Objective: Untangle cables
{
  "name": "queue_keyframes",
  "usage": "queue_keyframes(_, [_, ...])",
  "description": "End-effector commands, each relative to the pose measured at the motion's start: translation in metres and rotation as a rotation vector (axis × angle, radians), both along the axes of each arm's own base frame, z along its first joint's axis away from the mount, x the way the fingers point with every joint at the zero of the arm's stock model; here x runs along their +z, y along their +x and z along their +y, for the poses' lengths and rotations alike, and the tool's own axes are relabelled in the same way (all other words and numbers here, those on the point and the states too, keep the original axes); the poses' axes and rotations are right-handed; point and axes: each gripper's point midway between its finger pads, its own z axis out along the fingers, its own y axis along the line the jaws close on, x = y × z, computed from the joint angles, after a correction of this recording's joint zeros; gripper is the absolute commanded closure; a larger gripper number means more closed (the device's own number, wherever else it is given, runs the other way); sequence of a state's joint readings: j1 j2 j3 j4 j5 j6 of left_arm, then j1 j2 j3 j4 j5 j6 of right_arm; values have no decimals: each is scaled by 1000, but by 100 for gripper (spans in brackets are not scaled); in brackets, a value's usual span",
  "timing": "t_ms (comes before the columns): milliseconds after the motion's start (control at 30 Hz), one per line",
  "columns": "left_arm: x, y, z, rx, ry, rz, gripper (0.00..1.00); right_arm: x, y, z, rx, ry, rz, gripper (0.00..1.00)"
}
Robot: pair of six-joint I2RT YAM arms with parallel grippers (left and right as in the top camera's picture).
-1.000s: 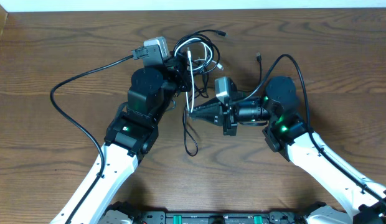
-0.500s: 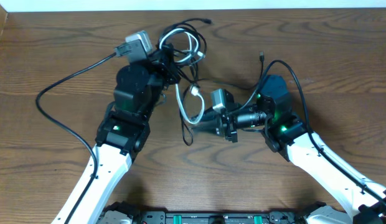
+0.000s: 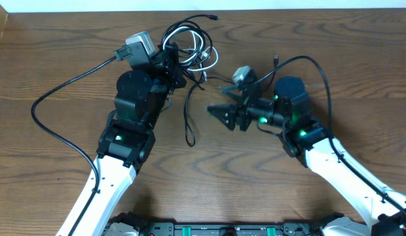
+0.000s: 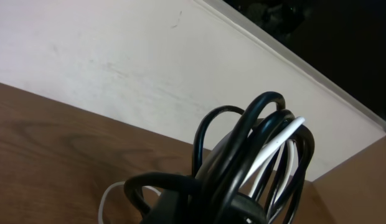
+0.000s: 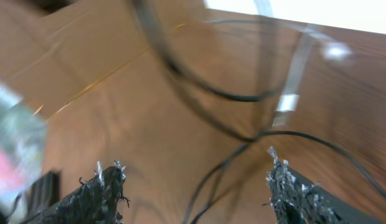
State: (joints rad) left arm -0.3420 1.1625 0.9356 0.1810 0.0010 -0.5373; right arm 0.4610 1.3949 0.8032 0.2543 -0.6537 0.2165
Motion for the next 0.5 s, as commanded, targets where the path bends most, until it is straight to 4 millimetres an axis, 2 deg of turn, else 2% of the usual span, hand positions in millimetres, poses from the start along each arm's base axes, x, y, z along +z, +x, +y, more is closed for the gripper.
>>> queue_keyframes(0, [23,-8,-4,-50,47,-76,92,-2,26,-22,-166,21,69,27])
queue_keyframes(100, [24,-16,-19,-161,130,-115,93,13,28,-27,-136,64,25,24])
queue_keyframes(233, [23,-25,-37,-288,213,-157,93,46,22,-26,-15,139,-127,24])
queue_keyframes(367, [19,-36,-53,-405,265,-185,93,71,24,-34,5,184,-245,20])
queue_keyframes(467, [12,-38,-54,-429,302,-172,93,88,18,-35,54,214,-329,15])
